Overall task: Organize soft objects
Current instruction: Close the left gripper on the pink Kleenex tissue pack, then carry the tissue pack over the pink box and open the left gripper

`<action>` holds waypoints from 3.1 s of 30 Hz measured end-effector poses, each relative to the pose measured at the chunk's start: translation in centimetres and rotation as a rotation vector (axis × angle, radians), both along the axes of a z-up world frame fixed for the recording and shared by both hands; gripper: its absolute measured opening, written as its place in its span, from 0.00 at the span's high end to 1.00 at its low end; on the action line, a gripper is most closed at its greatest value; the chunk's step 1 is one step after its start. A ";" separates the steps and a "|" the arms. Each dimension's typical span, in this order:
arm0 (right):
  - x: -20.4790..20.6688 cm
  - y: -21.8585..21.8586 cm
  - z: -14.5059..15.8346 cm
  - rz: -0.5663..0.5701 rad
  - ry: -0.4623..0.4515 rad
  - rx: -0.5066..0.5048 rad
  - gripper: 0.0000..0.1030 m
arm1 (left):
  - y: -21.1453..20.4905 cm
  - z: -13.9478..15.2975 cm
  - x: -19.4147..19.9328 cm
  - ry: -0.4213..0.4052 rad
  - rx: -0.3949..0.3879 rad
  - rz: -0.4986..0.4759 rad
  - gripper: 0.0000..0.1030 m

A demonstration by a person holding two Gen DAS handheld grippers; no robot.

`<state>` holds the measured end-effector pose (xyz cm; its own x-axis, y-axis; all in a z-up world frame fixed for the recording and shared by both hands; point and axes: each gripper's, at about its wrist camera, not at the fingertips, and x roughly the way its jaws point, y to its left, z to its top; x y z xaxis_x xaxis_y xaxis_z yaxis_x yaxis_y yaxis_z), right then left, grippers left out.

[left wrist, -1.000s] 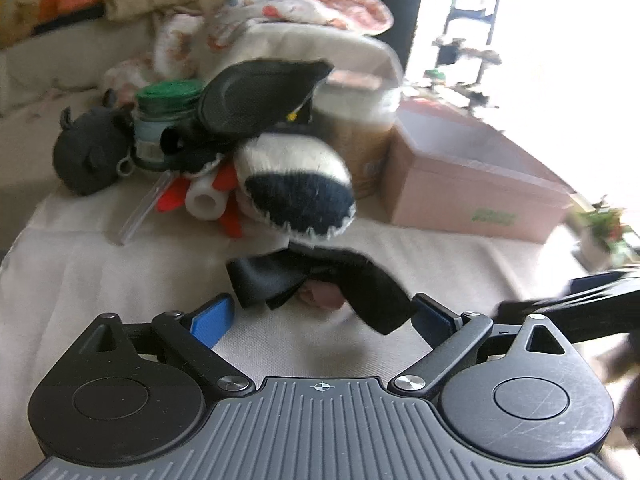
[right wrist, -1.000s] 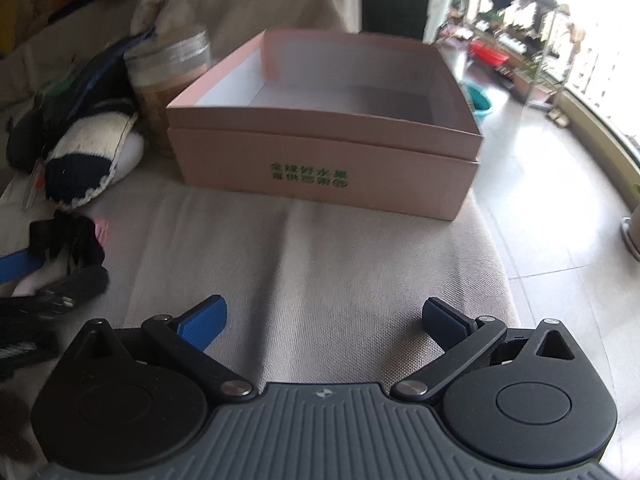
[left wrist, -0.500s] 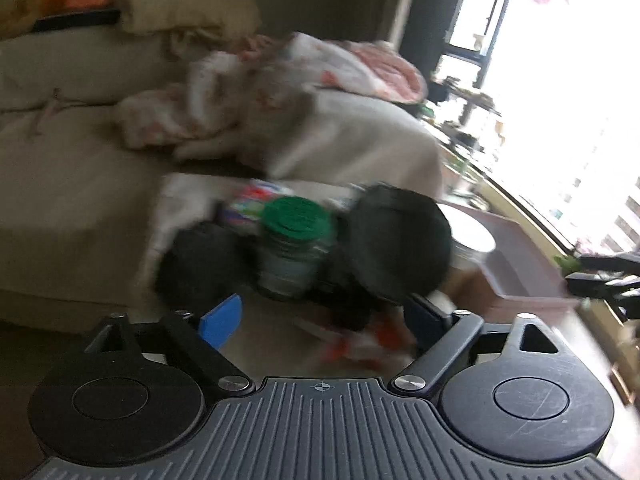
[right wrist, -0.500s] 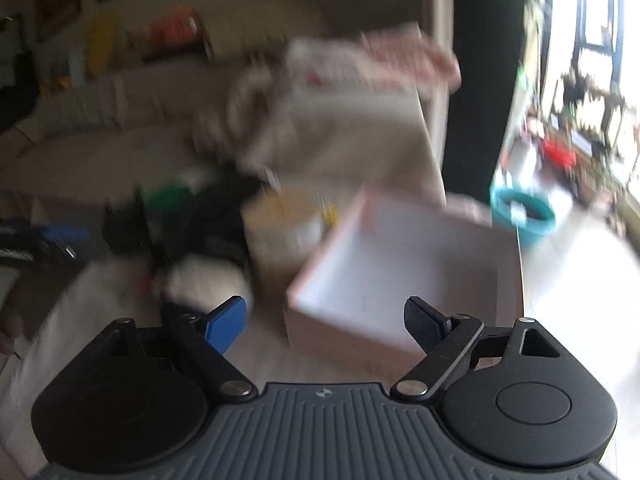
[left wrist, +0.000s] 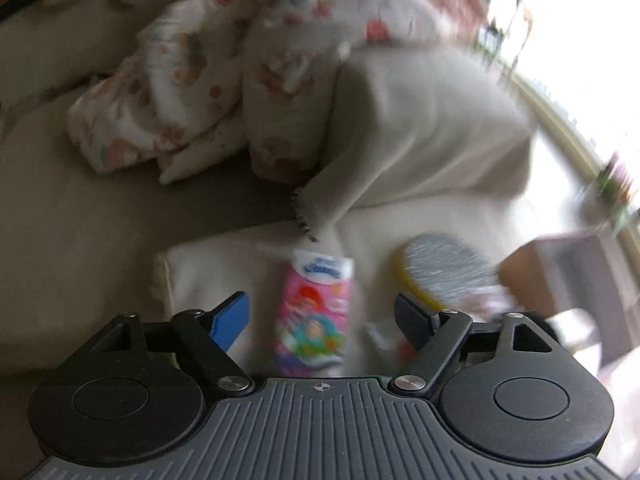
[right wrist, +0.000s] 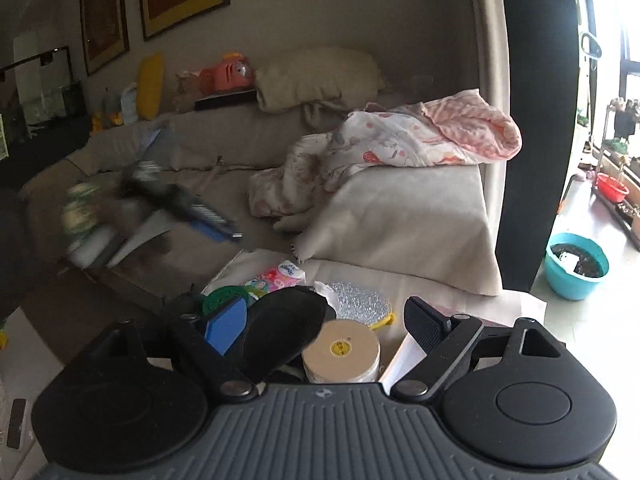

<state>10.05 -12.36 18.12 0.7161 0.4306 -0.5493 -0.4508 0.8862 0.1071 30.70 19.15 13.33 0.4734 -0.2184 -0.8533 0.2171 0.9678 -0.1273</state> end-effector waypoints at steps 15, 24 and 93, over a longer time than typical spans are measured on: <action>0.7 -5.4 -1.8 -0.076 0.093 -0.071 0.16 | -3.5 -10.1 8.0 0.307 0.213 -0.087 0.11; 2.6 -3.7 -1.2 -0.122 0.113 -0.083 0.16 | -2.5 -9.0 5.9 0.251 0.185 -0.107 0.48; 0.6 -0.9 11.4 -0.267 -0.178 0.011 0.98 | -11.1 11.5 -9.8 0.090 0.361 -0.231 0.50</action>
<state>10.61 -13.23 29.53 0.8892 0.2197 -0.4013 -0.2148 0.9749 0.0578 20.90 8.02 24.79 0.3671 0.0101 -0.9301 0.4363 0.8813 0.1818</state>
